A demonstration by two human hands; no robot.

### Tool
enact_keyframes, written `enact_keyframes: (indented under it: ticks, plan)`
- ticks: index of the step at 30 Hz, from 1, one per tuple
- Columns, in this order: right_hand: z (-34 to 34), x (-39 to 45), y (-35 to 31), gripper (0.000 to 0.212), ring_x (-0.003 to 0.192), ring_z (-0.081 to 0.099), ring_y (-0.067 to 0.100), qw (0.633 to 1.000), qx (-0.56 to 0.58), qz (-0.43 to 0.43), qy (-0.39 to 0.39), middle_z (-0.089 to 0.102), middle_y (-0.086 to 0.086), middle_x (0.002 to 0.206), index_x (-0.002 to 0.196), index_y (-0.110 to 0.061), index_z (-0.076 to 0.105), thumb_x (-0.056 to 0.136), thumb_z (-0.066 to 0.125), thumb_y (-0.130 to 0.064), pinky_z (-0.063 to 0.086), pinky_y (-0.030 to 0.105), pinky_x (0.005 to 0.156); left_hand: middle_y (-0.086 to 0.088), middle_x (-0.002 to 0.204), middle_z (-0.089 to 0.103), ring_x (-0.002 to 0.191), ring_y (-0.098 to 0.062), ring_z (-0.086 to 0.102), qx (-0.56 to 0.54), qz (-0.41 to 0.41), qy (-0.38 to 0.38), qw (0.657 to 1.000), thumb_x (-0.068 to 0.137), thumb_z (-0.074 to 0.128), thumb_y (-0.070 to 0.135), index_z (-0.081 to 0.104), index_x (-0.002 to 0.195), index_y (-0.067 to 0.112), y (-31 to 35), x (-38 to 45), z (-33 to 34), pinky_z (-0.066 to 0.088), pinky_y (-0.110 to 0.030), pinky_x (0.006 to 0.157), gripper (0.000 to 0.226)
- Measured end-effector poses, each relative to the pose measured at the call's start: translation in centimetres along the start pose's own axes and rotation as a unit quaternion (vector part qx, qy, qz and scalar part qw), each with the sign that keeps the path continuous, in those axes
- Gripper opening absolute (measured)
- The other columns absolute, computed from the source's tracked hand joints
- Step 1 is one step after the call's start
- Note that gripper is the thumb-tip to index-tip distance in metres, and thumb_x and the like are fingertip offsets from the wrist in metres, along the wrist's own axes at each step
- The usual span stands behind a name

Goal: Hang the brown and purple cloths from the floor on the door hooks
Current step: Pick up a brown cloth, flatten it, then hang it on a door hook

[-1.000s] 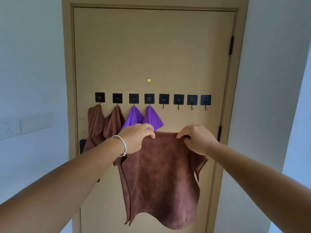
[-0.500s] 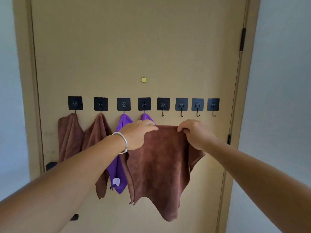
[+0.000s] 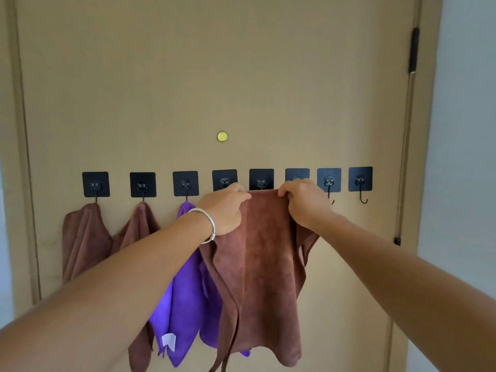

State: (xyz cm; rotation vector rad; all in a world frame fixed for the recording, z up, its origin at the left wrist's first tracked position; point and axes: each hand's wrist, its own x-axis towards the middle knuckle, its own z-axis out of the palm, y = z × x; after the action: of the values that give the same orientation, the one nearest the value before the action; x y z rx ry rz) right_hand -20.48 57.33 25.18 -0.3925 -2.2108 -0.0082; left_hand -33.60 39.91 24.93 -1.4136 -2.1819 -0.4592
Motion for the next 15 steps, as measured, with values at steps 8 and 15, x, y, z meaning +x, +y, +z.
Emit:
enact_keyframes:
  ticks: [8, 15]
  plan:
    - [3.8, 4.0, 2.9, 0.040, 0.102, 0.051, 0.023, 0.994, -0.022, -0.102, -0.009, 0.064, 0.000, 0.112, 0.116, -0.025, 0.065, 0.092, 0.043, -0.002, 0.043, 0.034, 0.079, 0.016, 0.136, 0.037, 0.102, -0.019, 0.056, 0.036, -0.041, -0.006, 0.998, 0.088, 0.038, 0.012, 0.043, 0.139, 0.029, -1.6, 3.8, 2.4, 0.042, -0.029, 0.077, 0.054]
    - [6.8, 4.3, 4.4, 0.036, 0.095, 0.054, 0.025, 0.974, -0.101, -0.201, 0.028, 0.063, 0.003, 0.104, 0.116, -0.021, 0.064, 0.089, 0.042, -0.009, 0.043, 0.036, 0.079, 0.013, 0.131, 0.040, 0.100, -0.020, 0.057, 0.057, -0.035, -0.010, 0.998, 0.085, 0.042, 0.017, 0.047, 0.136, 0.029, -2.5, 4.2, 4.1, 0.044, -0.032, 0.083, 0.052]
